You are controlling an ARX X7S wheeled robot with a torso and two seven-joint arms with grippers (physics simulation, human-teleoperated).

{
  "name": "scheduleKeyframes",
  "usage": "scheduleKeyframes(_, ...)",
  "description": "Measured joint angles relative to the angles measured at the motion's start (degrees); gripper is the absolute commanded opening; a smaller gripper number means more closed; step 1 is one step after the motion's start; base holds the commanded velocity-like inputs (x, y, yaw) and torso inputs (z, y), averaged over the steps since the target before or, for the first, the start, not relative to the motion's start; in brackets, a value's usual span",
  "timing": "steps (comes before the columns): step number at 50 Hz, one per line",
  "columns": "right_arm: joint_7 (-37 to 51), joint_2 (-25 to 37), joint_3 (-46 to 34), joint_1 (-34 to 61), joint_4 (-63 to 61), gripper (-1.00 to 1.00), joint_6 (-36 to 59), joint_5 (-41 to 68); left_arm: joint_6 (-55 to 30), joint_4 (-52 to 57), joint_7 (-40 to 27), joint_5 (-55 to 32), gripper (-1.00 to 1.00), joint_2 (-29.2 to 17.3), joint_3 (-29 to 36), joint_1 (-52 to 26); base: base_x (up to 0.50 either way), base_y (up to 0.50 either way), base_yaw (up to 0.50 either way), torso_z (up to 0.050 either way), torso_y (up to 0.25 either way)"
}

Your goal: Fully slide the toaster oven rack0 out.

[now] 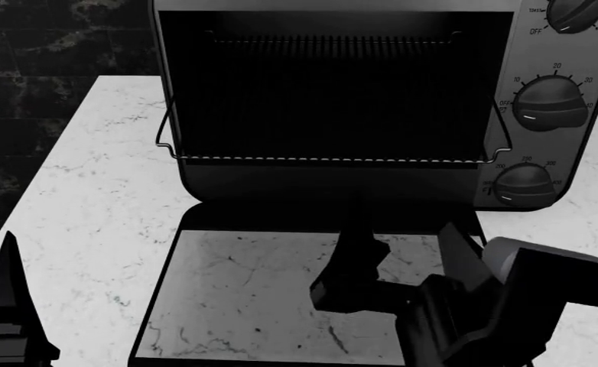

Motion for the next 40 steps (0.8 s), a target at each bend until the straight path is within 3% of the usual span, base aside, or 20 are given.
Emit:
scheduleKeyframes(23, 2.75, -2.32, 4.06, 2.51, 5.99, 1.00, -2.08, 13.23, 0.50, -0.67, -0.89, -0.27, 1.00, -0.75, 0.75, 0.06, 0.00, 0.00, 0.00, 0.000, 0.000)
scheduleKeyframes(40, 5.47, -1.61, 2.81, 6.45, 11.77, 1.00, -3.91, 16.47, 1.39, -1.77, -1.54, -0.63, 1.00, -1.40, 1.20, 0.27, 0.00, 0.00, 0.00, 0.000, 0.000)
